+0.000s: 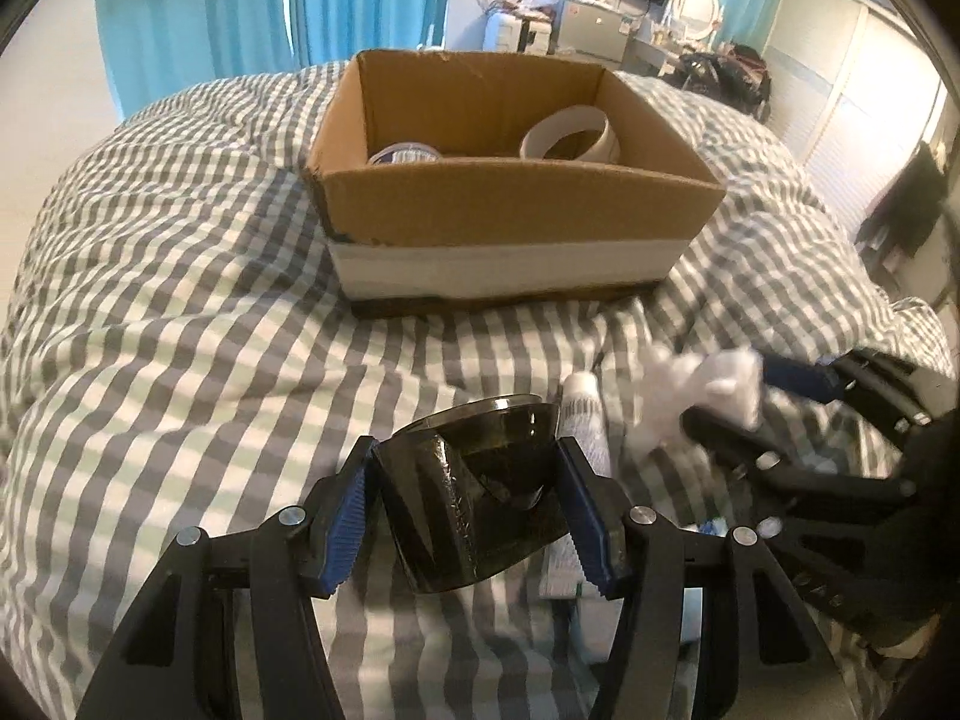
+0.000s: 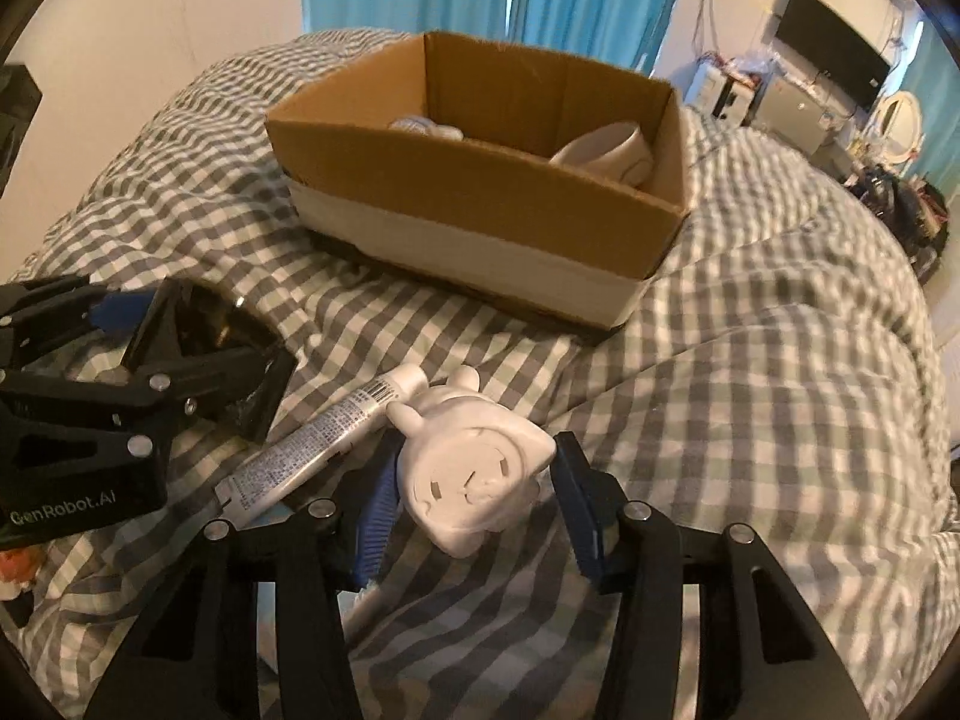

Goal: Organize objects
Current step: 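Grasp the dark visor with left tool while right tool grasps white figurine, then carry the visor and figurine over the cardboard box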

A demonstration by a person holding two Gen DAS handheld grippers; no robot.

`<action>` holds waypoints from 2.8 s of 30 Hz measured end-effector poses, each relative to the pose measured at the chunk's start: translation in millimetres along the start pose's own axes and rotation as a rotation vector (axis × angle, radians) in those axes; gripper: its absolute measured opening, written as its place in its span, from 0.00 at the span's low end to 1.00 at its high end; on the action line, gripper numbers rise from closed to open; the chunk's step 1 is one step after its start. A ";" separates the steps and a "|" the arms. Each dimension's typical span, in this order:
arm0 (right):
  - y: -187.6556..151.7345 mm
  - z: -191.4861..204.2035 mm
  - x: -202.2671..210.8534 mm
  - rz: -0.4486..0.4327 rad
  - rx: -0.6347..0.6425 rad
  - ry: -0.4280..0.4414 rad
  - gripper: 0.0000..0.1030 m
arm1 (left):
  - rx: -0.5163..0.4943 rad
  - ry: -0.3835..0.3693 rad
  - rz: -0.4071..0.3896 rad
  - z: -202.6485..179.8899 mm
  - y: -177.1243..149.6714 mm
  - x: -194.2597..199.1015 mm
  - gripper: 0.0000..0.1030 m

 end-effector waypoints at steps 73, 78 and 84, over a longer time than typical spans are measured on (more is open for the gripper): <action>193.2 -60.0 55.8 -0.303 -0.050 -0.014 0.48 | -0.051 0.074 -0.290 10.6 221.4 34.0 0.58; 203.3 -66.5 30.2 -0.282 -0.051 -0.018 0.48 | -0.061 0.074 -0.290 14.5 229.1 11.8 0.58; 209.1 -74.4 2.0 -0.262 -0.056 -0.019 0.48 | -0.066 0.073 -0.274 20.1 234.5 -14.1 0.58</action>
Point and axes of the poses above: each gripper's, at about its wrist camera, not at the fingertips, and x roughly against the way its jaws point, z to its left, y to its top, the point moved 8 cm from there along -x, roughly the way its jaws point, and after that the axes turned 3 degrees about -y, right-handed, at the moved point
